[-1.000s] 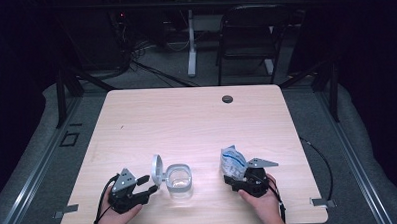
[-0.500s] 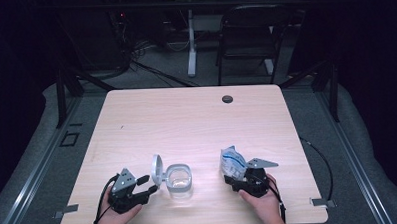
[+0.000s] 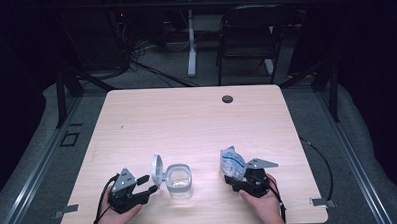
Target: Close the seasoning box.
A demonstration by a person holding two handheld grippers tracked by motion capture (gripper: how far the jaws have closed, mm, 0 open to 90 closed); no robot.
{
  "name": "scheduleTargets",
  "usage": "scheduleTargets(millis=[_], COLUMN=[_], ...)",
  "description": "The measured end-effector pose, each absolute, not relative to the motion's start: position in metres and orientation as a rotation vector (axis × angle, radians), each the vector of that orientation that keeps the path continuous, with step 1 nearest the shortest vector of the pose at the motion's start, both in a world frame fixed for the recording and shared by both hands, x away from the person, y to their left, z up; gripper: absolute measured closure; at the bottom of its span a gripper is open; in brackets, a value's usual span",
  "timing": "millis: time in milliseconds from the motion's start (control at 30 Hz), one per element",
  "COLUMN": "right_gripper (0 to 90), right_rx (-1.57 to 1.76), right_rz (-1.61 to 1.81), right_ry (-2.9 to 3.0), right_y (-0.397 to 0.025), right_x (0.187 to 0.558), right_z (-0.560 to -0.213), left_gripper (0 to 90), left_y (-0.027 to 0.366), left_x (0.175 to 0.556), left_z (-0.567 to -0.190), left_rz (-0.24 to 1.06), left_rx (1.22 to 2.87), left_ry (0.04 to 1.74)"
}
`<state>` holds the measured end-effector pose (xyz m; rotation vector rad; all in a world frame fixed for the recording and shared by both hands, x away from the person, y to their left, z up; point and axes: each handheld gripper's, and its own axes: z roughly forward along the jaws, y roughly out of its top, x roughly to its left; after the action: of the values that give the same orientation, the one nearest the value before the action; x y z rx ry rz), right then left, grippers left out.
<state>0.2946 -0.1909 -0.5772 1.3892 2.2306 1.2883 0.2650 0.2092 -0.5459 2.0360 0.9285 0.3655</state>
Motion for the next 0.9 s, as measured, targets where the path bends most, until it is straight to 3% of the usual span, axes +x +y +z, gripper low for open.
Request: scheduleTargets(millis=[900], right_gripper=[46.7], right_rx=[1.250], right_rz=[1.276], right_ry=[2.210], right_y=[-0.189], right_x=[0.289], right_z=[-0.551], left_gripper=[52.1], left_y=[0.209], left_x=[0.265], left_z=[-0.546], left_rz=[0.361], left_rx=[2.033], left_ry=[0.926])
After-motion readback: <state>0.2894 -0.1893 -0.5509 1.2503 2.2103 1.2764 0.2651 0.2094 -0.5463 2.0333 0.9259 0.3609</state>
